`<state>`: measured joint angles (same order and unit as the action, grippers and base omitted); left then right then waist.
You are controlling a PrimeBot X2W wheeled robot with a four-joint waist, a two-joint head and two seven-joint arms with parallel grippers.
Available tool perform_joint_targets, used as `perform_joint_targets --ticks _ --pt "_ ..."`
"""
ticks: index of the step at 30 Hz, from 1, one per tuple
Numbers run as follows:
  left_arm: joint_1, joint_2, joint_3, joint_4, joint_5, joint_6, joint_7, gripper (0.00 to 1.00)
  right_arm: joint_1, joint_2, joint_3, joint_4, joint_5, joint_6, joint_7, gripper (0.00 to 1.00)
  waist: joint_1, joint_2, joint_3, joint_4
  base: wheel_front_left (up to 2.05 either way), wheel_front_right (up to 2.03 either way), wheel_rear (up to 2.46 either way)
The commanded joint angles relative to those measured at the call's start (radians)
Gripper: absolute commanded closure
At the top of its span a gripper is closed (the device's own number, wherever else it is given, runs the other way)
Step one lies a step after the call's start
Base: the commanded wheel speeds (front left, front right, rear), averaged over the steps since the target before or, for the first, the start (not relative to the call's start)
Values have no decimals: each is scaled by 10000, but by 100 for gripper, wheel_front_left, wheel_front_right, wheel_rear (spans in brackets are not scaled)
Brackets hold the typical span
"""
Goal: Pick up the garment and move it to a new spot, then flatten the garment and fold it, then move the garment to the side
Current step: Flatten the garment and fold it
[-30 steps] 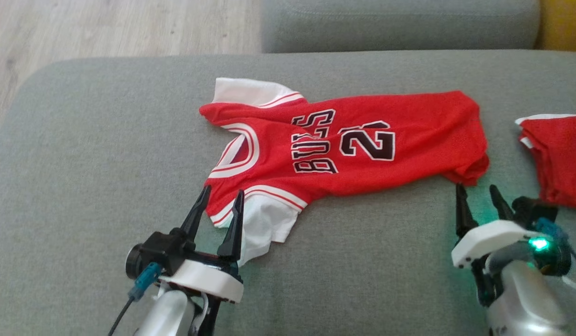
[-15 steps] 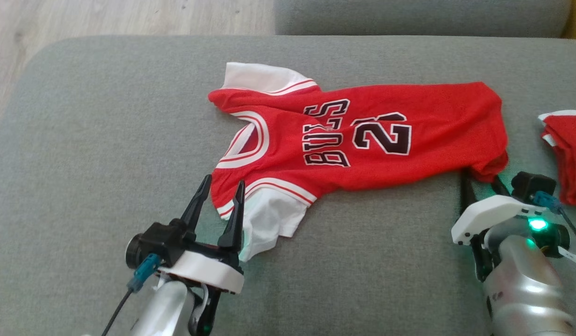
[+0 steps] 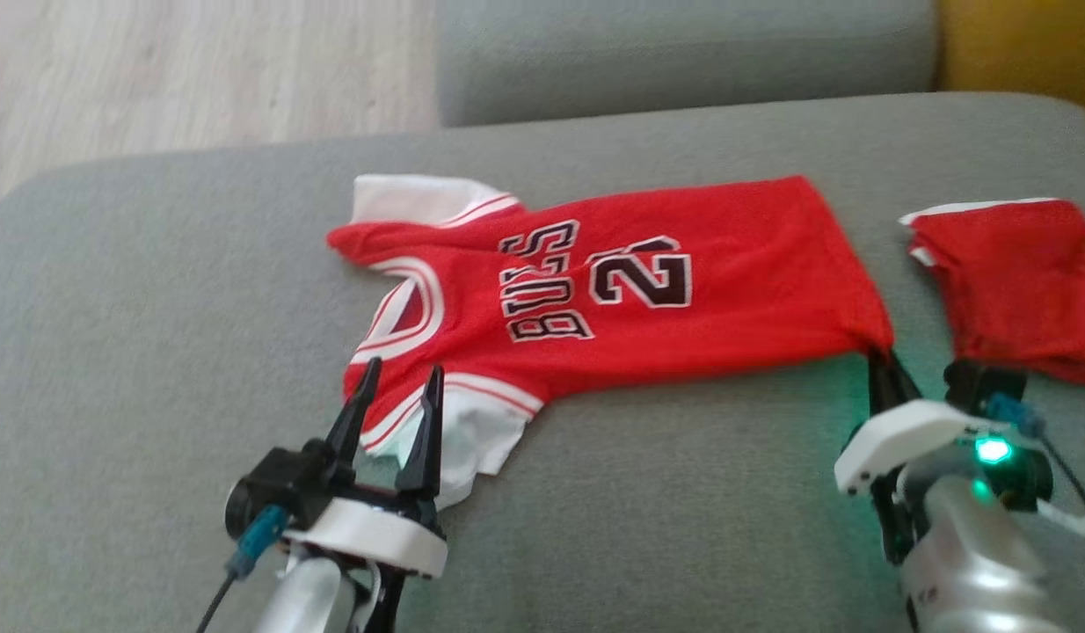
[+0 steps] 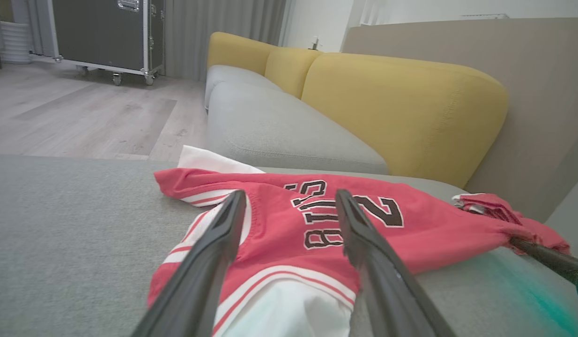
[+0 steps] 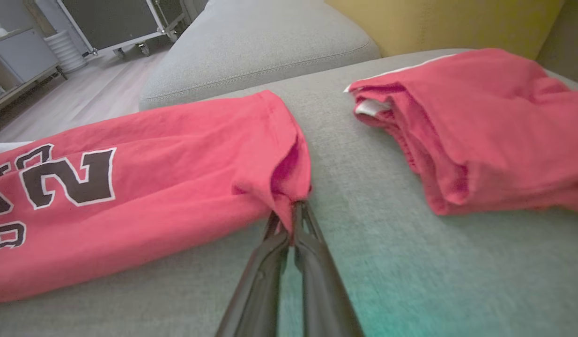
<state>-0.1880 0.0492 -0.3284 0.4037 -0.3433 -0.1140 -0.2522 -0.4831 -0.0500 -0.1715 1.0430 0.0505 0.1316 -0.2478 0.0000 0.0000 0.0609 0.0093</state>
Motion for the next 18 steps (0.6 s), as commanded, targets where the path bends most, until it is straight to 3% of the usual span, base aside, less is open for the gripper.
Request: perform_joint_targets --ticks 1,6,10,11,12,18 --pt "-208 11 341 -371 -49 48 -95 0 -18 -3 301 -352 71 -9 -136 100 0 0 -340 -344 0 0 0" --pt "15 11 377 -488 -135 96 -95 0 580 -3 501 -1148 209 -9 54 100 0 0 -632 -609 0 0 0" --pt "81 11 322 -585 -216 141 -95 0 998 -3 -9 -2053 36 -9 662 100 0 0 -704 -602 0 0 0" --pt "106 11 300 -603 -226 146 -95 0 1094 -3 -161 -2319 -83 -9 797 60 0 0 -712 -581 0 0 0" --pt "132 11 266 -617 -233 145 -95 0 1189 -3 -319 -2579 -187 -9 935 0 0 0 -720 -538 0 0 0" --pt "208 11 208 -601 -226 168 -95 0 1663 -3 -225 -4295 -340 -9 977 0 0 0 -751 -231 0 0 0"
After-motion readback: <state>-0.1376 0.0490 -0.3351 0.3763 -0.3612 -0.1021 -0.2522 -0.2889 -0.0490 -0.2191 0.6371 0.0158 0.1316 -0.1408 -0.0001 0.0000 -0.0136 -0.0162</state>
